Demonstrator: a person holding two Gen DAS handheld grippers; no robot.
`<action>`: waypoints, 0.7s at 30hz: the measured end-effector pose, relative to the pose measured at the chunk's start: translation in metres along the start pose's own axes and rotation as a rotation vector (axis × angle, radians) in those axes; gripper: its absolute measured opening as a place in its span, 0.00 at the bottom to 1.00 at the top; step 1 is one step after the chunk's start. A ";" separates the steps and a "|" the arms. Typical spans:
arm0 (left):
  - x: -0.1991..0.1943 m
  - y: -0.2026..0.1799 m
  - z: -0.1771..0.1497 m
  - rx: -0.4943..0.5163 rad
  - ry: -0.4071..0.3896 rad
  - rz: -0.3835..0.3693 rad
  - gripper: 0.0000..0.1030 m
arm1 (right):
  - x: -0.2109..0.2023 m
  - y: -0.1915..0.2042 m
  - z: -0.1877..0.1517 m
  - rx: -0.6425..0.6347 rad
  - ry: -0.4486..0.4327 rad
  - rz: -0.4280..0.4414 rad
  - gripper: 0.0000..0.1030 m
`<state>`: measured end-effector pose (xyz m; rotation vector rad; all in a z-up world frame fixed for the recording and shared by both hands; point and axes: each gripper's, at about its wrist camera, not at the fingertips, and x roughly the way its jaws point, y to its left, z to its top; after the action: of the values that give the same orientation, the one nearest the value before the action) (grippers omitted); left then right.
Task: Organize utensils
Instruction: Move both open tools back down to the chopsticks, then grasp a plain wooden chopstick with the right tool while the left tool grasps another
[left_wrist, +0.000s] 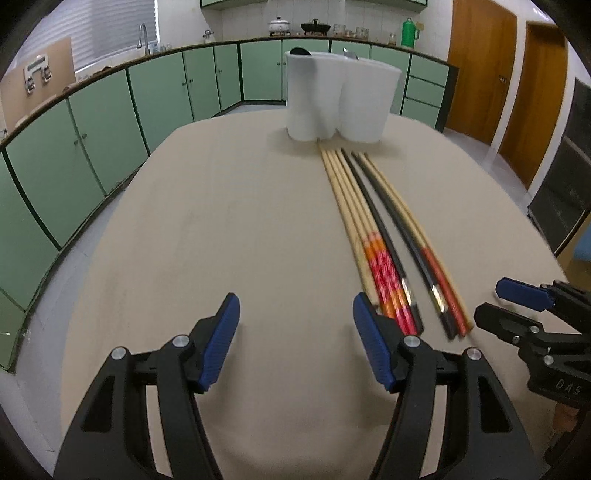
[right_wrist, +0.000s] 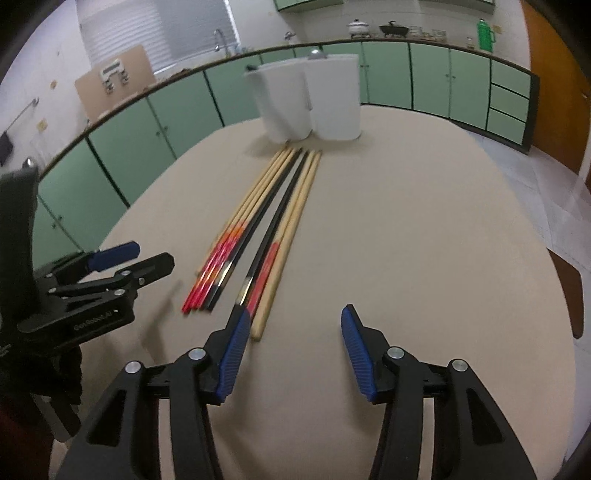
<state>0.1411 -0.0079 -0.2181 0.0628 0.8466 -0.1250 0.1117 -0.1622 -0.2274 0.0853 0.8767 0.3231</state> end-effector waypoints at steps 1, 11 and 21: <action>0.000 -0.001 -0.002 -0.001 0.004 -0.002 0.61 | 0.001 0.001 -0.002 -0.009 0.003 -0.007 0.49; 0.003 -0.002 -0.012 -0.004 0.028 -0.009 0.63 | -0.002 -0.004 -0.005 -0.034 -0.012 -0.132 0.44; 0.009 -0.014 -0.011 0.018 0.048 -0.017 0.64 | 0.002 0.000 -0.004 -0.038 -0.011 -0.065 0.09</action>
<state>0.1369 -0.0213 -0.2323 0.0758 0.8937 -0.1475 0.1095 -0.1617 -0.2316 0.0231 0.8598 0.2781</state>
